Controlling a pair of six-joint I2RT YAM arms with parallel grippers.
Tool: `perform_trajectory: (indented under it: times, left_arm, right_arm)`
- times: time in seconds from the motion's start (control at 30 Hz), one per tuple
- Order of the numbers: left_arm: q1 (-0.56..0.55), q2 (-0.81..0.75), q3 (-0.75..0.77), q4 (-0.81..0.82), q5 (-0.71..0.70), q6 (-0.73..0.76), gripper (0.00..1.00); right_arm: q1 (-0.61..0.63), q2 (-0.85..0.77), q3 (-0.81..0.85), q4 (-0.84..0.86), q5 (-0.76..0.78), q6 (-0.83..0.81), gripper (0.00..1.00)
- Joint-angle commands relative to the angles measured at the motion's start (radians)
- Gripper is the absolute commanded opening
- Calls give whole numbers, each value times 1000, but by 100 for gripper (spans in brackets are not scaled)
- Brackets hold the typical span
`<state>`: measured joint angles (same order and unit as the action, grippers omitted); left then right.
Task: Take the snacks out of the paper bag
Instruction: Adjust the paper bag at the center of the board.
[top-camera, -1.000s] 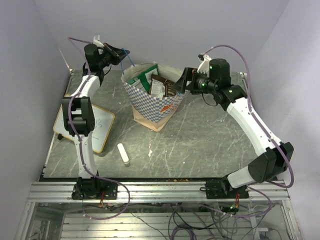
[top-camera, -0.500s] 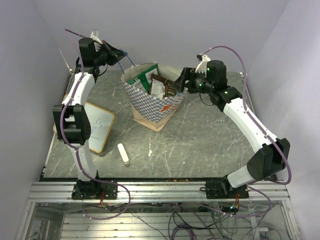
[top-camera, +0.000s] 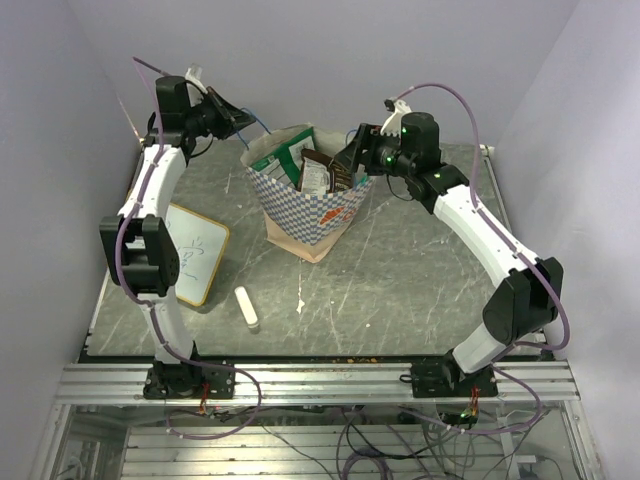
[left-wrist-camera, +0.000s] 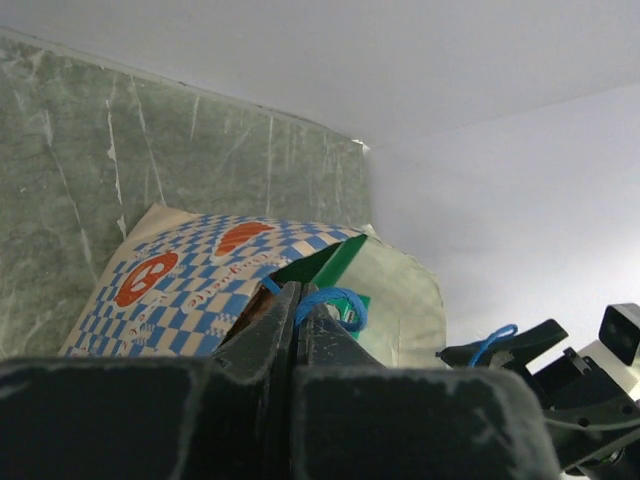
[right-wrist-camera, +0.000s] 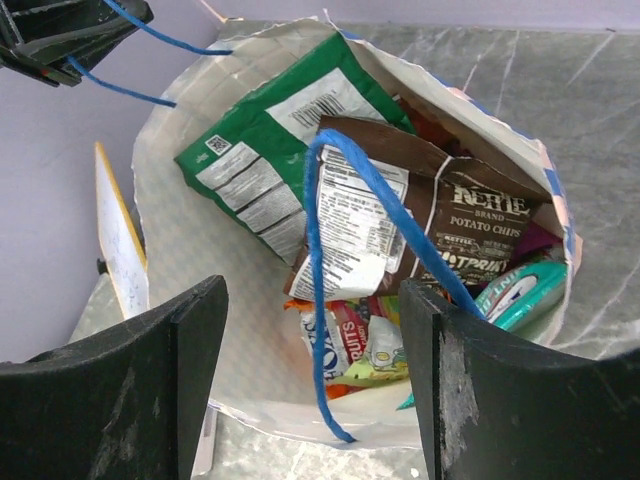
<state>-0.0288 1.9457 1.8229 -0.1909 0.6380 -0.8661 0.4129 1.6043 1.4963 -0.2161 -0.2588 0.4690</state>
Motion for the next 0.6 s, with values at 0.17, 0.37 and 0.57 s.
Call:
perform_trajectory:
  times: [0.17,0.37,0.57]
  left_arm:
    - [-10,-108,-38,-4,62,3,7]
    - [-17,-99,-23,7,103,22,10]
    - [-18,-86,15,-24,158,129,22]
  right_arm:
    - [24,36,69,53,-71,-14,69]
    - [53,69,93,68,-113,-20,46]
    - [53,32,105,-1,22,-62,0]
